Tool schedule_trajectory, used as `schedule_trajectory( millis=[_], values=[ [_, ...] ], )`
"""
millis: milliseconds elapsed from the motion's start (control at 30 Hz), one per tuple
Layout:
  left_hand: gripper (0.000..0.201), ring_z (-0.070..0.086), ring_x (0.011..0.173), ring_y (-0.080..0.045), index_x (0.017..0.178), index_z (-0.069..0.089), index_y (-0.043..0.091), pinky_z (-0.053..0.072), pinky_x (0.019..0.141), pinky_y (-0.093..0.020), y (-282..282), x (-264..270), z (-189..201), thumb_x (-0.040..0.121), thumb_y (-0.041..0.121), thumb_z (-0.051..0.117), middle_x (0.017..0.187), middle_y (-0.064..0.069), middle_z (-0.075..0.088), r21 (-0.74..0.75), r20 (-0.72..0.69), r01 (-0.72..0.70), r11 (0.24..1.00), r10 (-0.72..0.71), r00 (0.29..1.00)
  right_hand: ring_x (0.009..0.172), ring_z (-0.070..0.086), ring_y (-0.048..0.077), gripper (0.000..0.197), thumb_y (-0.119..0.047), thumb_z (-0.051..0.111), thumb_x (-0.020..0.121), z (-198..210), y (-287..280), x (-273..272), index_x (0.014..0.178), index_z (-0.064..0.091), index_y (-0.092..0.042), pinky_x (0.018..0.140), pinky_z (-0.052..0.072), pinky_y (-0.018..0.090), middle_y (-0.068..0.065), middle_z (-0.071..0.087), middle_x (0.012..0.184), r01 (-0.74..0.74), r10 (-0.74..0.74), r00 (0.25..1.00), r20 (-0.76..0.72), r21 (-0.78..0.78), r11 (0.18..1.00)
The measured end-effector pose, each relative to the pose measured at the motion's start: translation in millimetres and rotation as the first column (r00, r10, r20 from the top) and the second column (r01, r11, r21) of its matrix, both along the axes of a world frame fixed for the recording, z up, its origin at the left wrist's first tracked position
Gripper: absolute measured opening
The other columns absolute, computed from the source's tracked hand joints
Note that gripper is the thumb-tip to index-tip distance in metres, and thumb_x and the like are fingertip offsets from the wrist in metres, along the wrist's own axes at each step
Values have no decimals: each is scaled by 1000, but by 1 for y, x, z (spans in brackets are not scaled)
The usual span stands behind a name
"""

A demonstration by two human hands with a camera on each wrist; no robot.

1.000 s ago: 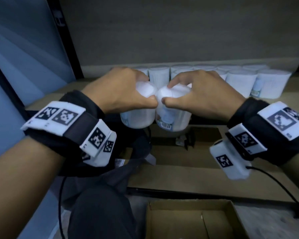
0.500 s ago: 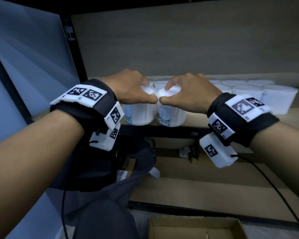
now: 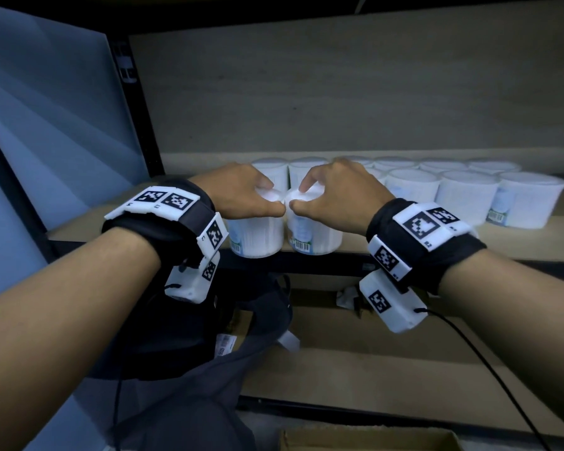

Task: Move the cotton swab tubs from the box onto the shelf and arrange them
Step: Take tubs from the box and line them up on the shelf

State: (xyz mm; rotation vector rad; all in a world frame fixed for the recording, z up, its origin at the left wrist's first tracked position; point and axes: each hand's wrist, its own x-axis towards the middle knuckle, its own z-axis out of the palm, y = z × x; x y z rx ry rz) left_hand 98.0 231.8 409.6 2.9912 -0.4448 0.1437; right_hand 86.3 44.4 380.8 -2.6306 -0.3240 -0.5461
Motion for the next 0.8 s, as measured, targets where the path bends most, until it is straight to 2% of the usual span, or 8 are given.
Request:
schedule_trajectory(
  millis=[100, 233, 400, 500, 600, 733, 800],
  values=[
    [52, 54, 118, -14, 123, 63, 33, 43, 91, -28, 2, 5, -2, 80, 62, 58, 133, 9, 59, -30, -15, 1, 1000, -2, 1000, 104, 56, 14, 32, -56, 63, 76, -3, 0, 5, 99, 68, -34, 75, 40, 25, -3, 54, 116, 0, 0, 1000, -7, -5, 1000],
    [57, 50, 126, -13, 131, 60, 35, 42, 101, -30, 3, 7, -3, 81, 62, 57, 140, 11, 54, -49, -17, 5, 999, -6, 1000, 110, 56, 15, 33, -58, 60, 80, -6, -1, 7, 101, 66, -35, 81, 42, 26, -2, 55, 118, -8, 8, 1000, -12, -27, 1000],
    [67, 47, 131, -12, 135, 56, 35, 39, 108, -30, 8, 9, -2, 76, 68, 61, 143, 11, 50, -52, 27, 16, 999, -14, 1000, 110, 53, 16, 45, -63, 64, 75, 1, -3, 0, 110, 65, -36, 79, 45, 30, -4, 55, 119, -7, 4, 1000, -26, -113, 994],
    [67, 50, 122, -14, 131, 57, 35, 42, 105, -34, 9, 3, 3, 71, 63, 72, 132, 10, 53, 11, 36, 54, 998, -54, 998, 112, 52, 20, 36, -45, 70, 75, 3, -2, -7, 109, 64, -38, 85, 49, 34, -4, 56, 115, -15, 19, 999, 26, -139, 990],
    [58, 52, 116, -13, 129, 58, 35, 43, 101, -33, 9, -1, 6, 75, 48, 77, 124, 12, 55, 102, 21, 65, 993, -68, 997, 110, 53, 18, 31, -21, 68, 78, 0, -4, -9, 105, 65, -38, 78, 45, 28, -5, 60, 112, -9, 16, 999, 42, -149, 989],
    [56, 54, 113, -12, 131, 59, 32, 41, 91, -24, 9, 0, 6, 80, 37, 79, 128, 11, 58, 88, 38, 65, 994, -69, 997, 102, 58, 16, 32, -15, 70, 79, -2, -3, -8, 100, 69, -38, 73, 44, 26, -8, 64, 106, 6, 5, 997, 83, -138, 990],
    [56, 55, 113, -12, 132, 60, 31, 43, 93, -24, 8, 1, 8, 80, 36, 79, 129, 11, 59, 83, 30, 72, 994, -75, 997, 99, 60, 18, 31, -13, 71, 79, -1, -1, -7, 98, 70, -37, 73, 46, 26, -7, 66, 104, 3, 8, 996, 86, -136, 991]
  ],
)
